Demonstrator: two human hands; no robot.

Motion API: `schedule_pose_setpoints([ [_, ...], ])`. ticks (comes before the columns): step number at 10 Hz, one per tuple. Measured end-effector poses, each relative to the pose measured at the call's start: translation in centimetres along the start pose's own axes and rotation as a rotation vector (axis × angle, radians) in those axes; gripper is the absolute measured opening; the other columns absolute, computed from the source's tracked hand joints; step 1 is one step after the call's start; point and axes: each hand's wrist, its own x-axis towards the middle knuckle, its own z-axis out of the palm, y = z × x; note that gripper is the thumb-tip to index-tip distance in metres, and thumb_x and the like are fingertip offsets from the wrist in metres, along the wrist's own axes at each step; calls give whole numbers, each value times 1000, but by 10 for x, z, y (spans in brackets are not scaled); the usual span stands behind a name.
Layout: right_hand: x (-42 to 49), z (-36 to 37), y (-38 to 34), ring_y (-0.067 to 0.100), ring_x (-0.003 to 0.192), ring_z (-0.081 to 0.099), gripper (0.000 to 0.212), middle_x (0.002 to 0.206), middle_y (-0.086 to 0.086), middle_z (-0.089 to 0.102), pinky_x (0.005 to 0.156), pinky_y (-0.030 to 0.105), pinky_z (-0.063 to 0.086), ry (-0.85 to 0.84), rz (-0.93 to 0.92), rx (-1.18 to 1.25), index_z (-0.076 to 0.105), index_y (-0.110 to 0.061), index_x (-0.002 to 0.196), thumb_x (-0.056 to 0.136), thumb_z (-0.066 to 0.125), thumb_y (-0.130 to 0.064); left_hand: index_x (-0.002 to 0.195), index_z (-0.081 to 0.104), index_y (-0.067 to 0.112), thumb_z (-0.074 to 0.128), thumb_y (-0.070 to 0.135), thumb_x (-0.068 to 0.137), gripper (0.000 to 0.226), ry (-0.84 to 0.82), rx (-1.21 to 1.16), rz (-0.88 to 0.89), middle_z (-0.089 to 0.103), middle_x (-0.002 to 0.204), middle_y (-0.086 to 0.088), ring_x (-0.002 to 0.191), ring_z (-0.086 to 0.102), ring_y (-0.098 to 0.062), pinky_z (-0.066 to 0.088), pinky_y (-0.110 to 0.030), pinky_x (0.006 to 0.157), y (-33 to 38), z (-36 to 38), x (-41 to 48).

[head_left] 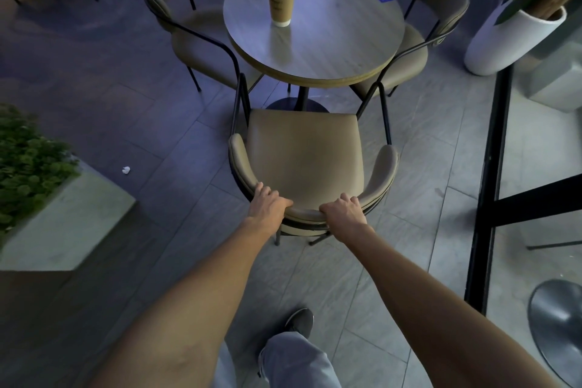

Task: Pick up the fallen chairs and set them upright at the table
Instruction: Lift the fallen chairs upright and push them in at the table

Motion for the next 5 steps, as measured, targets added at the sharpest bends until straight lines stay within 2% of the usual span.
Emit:
schedule_pose_setpoints([
  [2,-1,0,3,26,113,49,26,110,4,67,98,41,40,-3,-18,9,66,-25,119,98,55,-16,142,52,32,54,15,100,45,-22,-14,13,57,131,-8,129,43,-31,10,-47,122,-1,2,0],
  [4,-1,-1,7,26,111,49,23,108,3,66,96,42,39,-12,-29,30,65,-26,117,95,58,-19,142,51,25,53,36,100,44,-18,-72,26,53,136,-6,132,40,-28,15,-46,121,2,2,-6],
  [5,-1,-6,9,27,114,49,25,113,4,67,99,43,39,-45,-44,81,64,-24,120,96,57,-26,134,57,24,50,38,101,37,-13,-220,-26,56,131,-6,127,45,-27,27,-42,116,7,-9,-10],
])
